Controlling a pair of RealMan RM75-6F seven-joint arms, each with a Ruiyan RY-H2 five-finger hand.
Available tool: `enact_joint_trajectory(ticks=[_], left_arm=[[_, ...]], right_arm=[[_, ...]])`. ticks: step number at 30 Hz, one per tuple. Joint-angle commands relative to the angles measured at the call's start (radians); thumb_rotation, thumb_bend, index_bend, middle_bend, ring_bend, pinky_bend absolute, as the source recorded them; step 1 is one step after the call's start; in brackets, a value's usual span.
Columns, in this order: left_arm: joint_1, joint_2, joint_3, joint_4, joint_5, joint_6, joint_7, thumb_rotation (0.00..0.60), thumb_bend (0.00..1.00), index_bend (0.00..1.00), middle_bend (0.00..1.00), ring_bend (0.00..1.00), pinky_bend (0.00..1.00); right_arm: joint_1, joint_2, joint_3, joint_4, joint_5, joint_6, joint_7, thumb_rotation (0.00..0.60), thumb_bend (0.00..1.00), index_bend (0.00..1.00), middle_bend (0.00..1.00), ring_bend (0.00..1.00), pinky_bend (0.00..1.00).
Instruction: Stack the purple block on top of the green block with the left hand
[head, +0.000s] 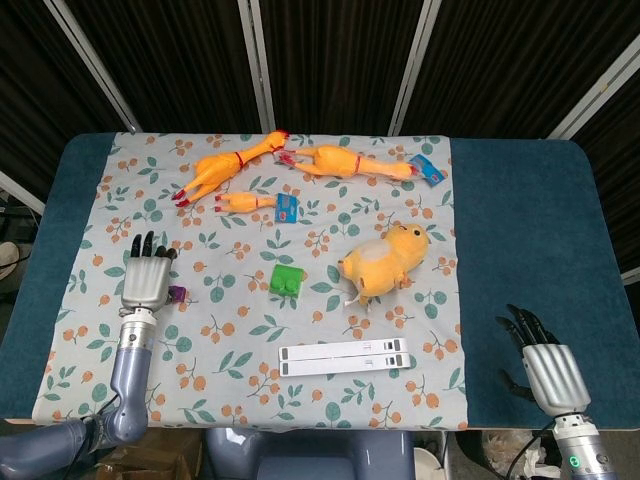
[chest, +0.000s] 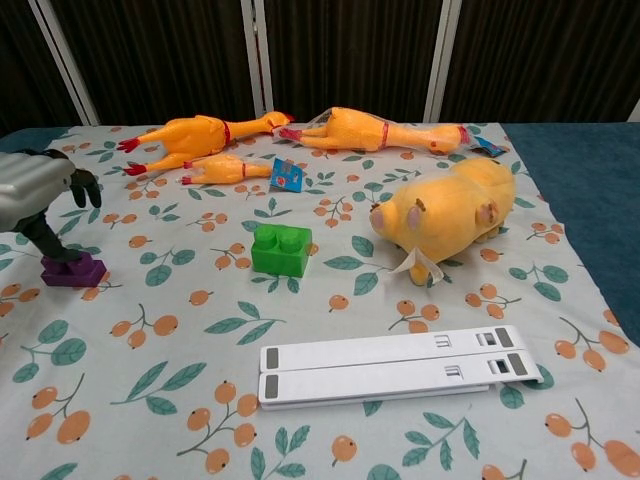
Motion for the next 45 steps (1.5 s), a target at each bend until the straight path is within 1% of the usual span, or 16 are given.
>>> enact_joint_trajectory(ticks=[1, 6, 14, 19, 24, 29, 34, 45], left_arm=[[-0.003, -0.006, 0.011, 0.003, 0.008, 0.008, 0.000, 0.600, 0.25, 0.31, 0.29, 0.01, 0.00], [-0.005, -0.007, 0.026, -0.003, 0.005, 0.011, 0.007, 0.600, 0.25, 0.32, 0.30, 0.01, 0.00], [0.004, -0.003, 0.049, -0.011, 0.023, 0.024, -0.017, 0.600, 0.25, 0.32, 0.30, 0.01, 0.00], [0.016, 0.017, 0.055, -0.042, 0.037, 0.025, -0.064, 0.600, 0.25, 0.32, 0.30, 0.01, 0.00], [0.026, 0.037, 0.069, -0.057, 0.044, 0.030, -0.073, 0.600, 0.25, 0.32, 0.30, 0.01, 0.00], [0.028, 0.036, 0.078, -0.041, 0.036, 0.029, -0.065, 0.600, 0.25, 0.31, 0.30, 0.01, 0.00], [0.021, 0.017, 0.083, -0.007, 0.028, 0.014, -0.065, 0.600, 0.25, 0.32, 0.31, 0.01, 0.00], [0.012, -0.021, 0.095, 0.026, 0.033, 0.022, -0.042, 0.600, 0.25, 0.35, 0.36, 0.01, 0.00]], right_arm=[[0.001, 0.000, 0.000, -0.001, -0.002, 0.001, -0.002, 0.600, 0.29, 0.18, 0.08, 0.09, 0.32], [0.002, -0.002, -0.001, -0.002, 0.000, -0.002, -0.007, 0.600, 0.29, 0.18, 0.08, 0.09, 0.32], [0.003, -0.004, -0.001, -0.003, 0.000, -0.003, -0.012, 0.600, 0.29, 0.18, 0.08, 0.09, 0.32], [0.004, -0.006, -0.001, -0.004, 0.004, -0.006, -0.016, 0.600, 0.29, 0.18, 0.08, 0.09, 0.32], [0.004, -0.006, 0.001, -0.007, 0.008, -0.005, -0.019, 0.600, 0.29, 0.18, 0.08, 0.09, 0.32], [0.003, -0.004, 0.000, -0.010, 0.007, -0.003, -0.019, 0.600, 0.29, 0.18, 0.08, 0.09, 0.32], [0.002, -0.005, -0.001, -0.010, 0.010, -0.004, -0.023, 0.600, 0.29, 0.18, 0.08, 0.09, 0.32], [0.006, -0.008, -0.001, -0.005, 0.015, -0.012, -0.023, 0.600, 0.29, 0.18, 0.08, 0.09, 0.32]])
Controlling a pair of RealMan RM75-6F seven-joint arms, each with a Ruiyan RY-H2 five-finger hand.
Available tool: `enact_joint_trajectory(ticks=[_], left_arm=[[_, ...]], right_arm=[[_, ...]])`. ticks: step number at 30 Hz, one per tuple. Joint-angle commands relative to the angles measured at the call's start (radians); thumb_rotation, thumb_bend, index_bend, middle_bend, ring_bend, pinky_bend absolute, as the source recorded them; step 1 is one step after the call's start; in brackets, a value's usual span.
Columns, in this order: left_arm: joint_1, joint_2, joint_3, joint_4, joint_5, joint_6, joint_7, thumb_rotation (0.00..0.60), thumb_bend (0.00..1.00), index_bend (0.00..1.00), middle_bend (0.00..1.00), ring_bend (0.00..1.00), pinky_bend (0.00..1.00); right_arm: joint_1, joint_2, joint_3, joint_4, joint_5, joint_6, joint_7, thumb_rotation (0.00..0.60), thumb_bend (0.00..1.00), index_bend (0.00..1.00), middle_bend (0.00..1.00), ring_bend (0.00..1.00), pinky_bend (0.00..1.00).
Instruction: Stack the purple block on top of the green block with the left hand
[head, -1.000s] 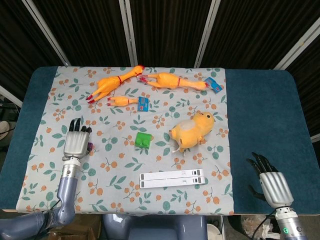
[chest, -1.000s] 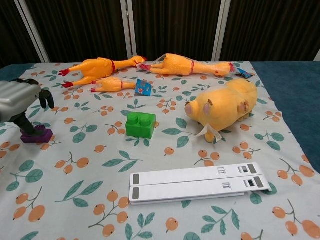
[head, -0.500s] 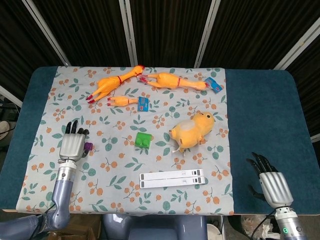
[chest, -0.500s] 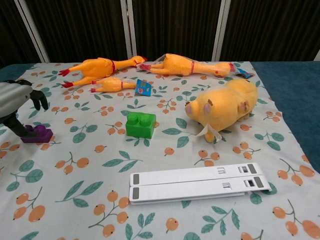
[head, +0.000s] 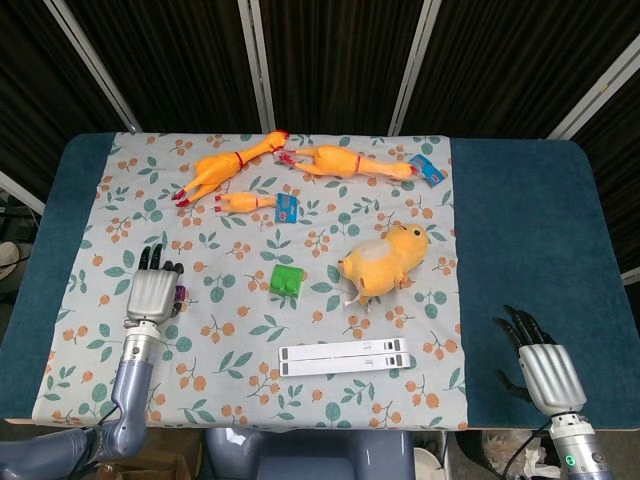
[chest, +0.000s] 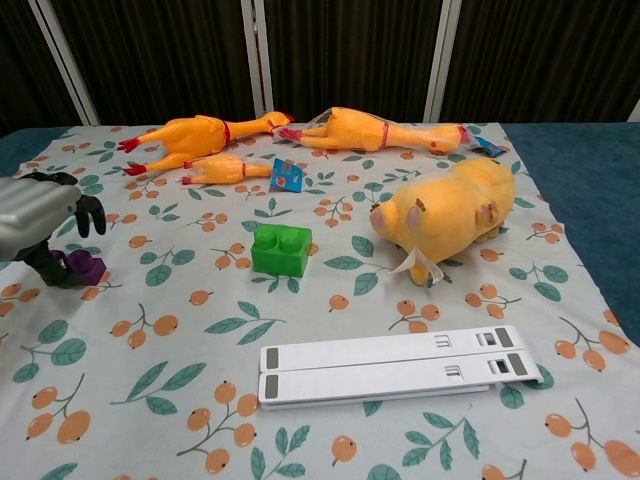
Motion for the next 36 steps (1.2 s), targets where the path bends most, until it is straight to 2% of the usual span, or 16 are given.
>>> enact_joint_trajectory(ticks=[1, 17, 36], left_arm=[[0.001, -0.006, 0.003, 0.007, -0.006, 0.000, 0.005, 0.600, 0.25, 0.36, 0.36, 0.01, 0.00], [0.005, -0.026, 0.010, 0.057, -0.014, -0.007, 0.006, 0.600, 0.25, 0.35, 0.36, 0.01, 0.00], [0.005, -0.056, 0.023, 0.094, -0.009, -0.001, 0.049, 0.600, 0.28, 0.40, 0.40, 0.03, 0.00]], right_arm=[[0.000, 0.001, -0.001, 0.000, -0.002, 0.001, 0.001, 0.600, 0.29, 0.18, 0.08, 0.09, 0.32], [0.001, -0.002, -0.004, -0.001, 0.000, -0.003, -0.008, 0.600, 0.29, 0.18, 0.08, 0.09, 0.32], [0.001, -0.003, -0.004, 0.002, 0.002, -0.003, -0.006, 0.600, 0.29, 0.18, 0.08, 0.09, 0.32]])
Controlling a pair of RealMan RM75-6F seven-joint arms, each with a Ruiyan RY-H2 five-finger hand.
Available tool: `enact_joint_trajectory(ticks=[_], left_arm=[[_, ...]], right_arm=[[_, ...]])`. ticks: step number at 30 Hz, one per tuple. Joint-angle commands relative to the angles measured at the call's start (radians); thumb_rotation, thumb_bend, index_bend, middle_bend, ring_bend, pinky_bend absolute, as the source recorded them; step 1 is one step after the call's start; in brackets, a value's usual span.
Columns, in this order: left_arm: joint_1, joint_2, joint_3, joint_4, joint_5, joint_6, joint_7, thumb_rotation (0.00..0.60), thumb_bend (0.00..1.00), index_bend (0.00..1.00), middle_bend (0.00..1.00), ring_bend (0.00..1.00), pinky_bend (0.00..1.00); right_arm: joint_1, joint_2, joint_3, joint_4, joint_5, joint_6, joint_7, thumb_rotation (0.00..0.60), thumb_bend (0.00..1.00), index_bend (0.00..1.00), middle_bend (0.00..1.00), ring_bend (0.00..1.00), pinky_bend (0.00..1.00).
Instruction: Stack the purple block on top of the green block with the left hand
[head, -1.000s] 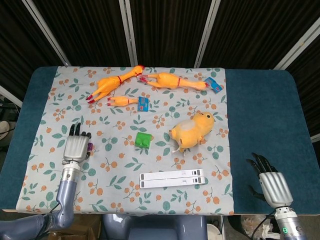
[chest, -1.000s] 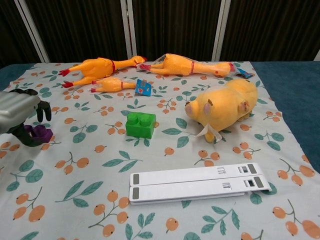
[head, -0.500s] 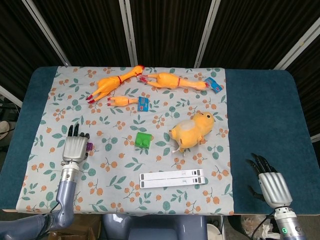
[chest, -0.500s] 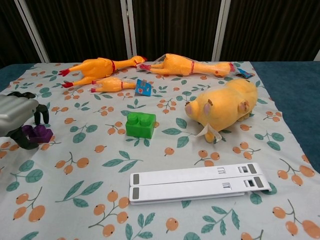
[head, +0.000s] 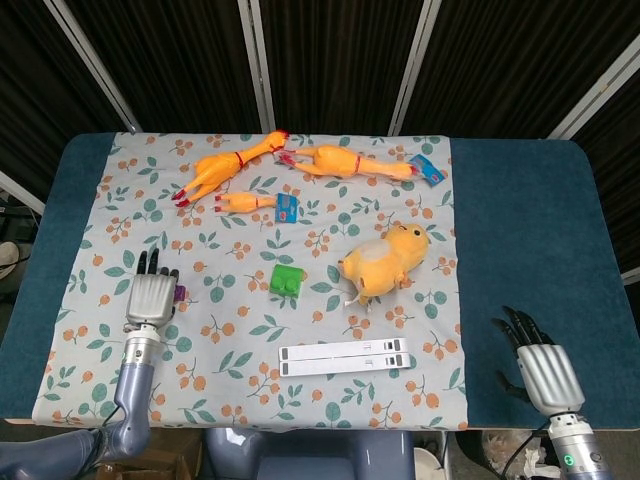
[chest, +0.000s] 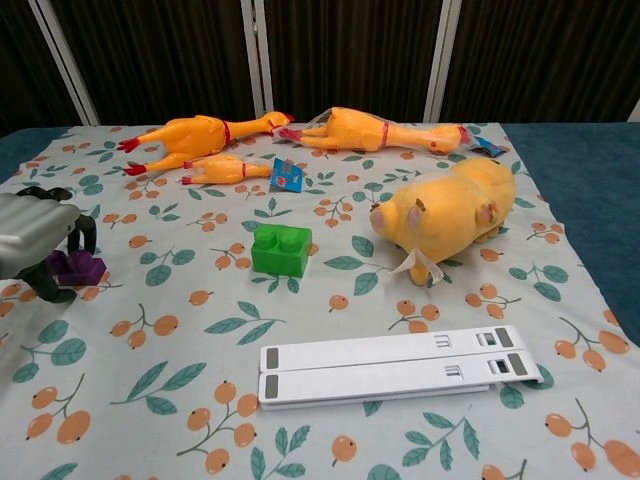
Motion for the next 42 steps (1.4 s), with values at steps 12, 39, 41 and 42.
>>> enact_joint_trajectory(ticks=[12, 39, 41, 42], left_arm=[[0.001, -0.017, 0.009, 0.014, -0.001, 0.013, 0.052, 0.600, 0.37, 0.42, 0.41, 0.03, 0.00], [-0.003, -0.004, -0.002, -0.078, 0.019, 0.065, 0.144, 0.600, 0.54, 0.49, 0.43, 0.03, 0.00], [-0.010, 0.021, -0.017, -0.140, 0.015, 0.063, 0.152, 0.600, 0.54, 0.49, 0.43, 0.03, 0.00], [-0.014, 0.035, -0.026, -0.175, 0.011, 0.060, 0.154, 0.600, 0.54, 0.49, 0.43, 0.03, 0.00]], right_arm=[[0.001, 0.001, 0.000, 0.002, 0.005, -0.004, 0.003, 0.600, 0.29, 0.18, 0.08, 0.09, 0.32], [-0.002, 0.005, -0.001, -0.002, 0.000, 0.004, 0.008, 0.600, 0.29, 0.18, 0.08, 0.09, 0.32], [-0.002, 0.005, 0.000, -0.004, 0.001, 0.005, 0.008, 0.600, 0.29, 0.18, 0.08, 0.09, 0.32], [-0.003, 0.006, 0.000, -0.004, 0.001, 0.006, 0.008, 0.600, 0.29, 0.18, 0.08, 0.09, 0.32]])
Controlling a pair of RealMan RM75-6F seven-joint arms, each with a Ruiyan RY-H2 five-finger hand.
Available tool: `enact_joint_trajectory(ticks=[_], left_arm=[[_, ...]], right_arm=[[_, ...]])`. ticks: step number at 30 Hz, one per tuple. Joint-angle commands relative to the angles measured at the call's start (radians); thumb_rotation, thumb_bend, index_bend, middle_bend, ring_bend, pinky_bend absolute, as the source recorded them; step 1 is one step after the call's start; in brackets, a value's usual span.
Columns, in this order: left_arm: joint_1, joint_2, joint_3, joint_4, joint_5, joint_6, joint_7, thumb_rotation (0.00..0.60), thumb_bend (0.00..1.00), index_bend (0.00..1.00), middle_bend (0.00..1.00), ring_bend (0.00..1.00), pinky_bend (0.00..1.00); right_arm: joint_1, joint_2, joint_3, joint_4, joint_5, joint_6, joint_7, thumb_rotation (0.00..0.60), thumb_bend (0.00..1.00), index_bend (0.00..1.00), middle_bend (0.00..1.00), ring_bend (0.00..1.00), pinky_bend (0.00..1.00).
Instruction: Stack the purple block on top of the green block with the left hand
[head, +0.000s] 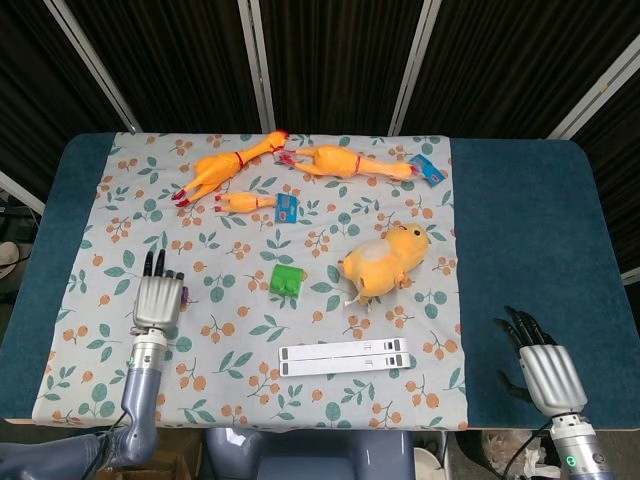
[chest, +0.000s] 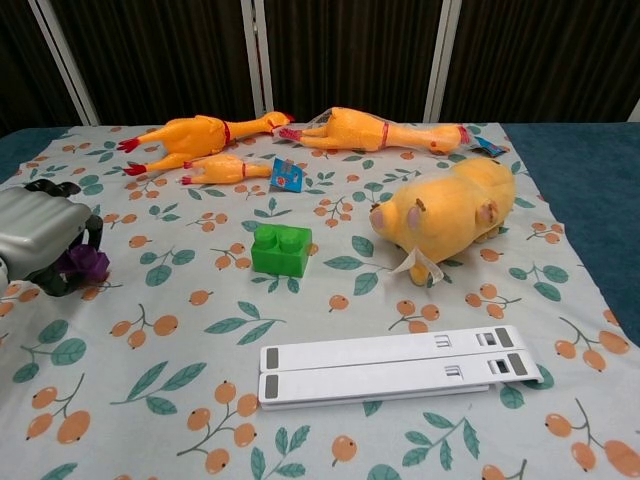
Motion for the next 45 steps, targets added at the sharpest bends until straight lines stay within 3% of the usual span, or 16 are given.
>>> enact_joint_trajectory(ticks=[1, 6, 9, 14, 17, 29, 45], left_arm=[[-0.018, 0.056, -0.037, -0.137, -0.010, -0.007, 0.012, 0.600, 0.54, 0.49, 0.43, 0.03, 0.00], [-0.076, 0.168, -0.122, -0.423, -0.092, -0.035, 0.101, 0.600, 0.52, 0.50, 0.43, 0.03, 0.00], [-0.126, 0.204, -0.173, -0.529, -0.154, -0.021, 0.191, 0.600, 0.51, 0.50, 0.43, 0.03, 0.00], [-0.212, 0.190, -0.227, -0.601, -0.239, 0.051, 0.333, 0.600, 0.47, 0.48, 0.43, 0.03, 0.00], [-0.244, 0.166, -0.249, -0.614, -0.278, 0.076, 0.357, 0.600, 0.46, 0.48, 0.43, 0.03, 0.00], [-0.373, 0.041, -0.249, -0.516, -0.376, 0.133, 0.418, 0.600, 0.46, 0.48, 0.43, 0.03, 0.00], [-0.511, -0.128, -0.227, -0.259, -0.403, 0.083, 0.396, 0.600, 0.46, 0.48, 0.43, 0.03, 0.00]], right_arm=[[-0.001, 0.001, 0.000, -0.001, -0.001, 0.002, 0.001, 0.600, 0.29, 0.18, 0.08, 0.09, 0.32], [-0.003, 0.006, -0.001, -0.003, -0.004, 0.007, 0.008, 0.600, 0.29, 0.18, 0.08, 0.09, 0.32], [-0.005, 0.009, 0.000, -0.005, -0.005, 0.011, 0.013, 0.600, 0.29, 0.18, 0.08, 0.09, 0.32], [-0.006, 0.014, -0.001, -0.004, -0.006, 0.012, 0.025, 0.600, 0.29, 0.18, 0.08, 0.09, 0.32], [-0.008, 0.016, -0.001, -0.005, -0.009, 0.016, 0.032, 0.600, 0.29, 0.19, 0.08, 0.09, 0.32], [-0.009, 0.021, 0.000, 0.000, -0.007, 0.016, 0.047, 0.600, 0.29, 0.19, 0.08, 0.09, 0.32], [-0.004, 0.015, 0.009, 0.013, 0.023, -0.003, 0.040, 0.600, 0.29, 0.18, 0.08, 0.09, 0.32]])
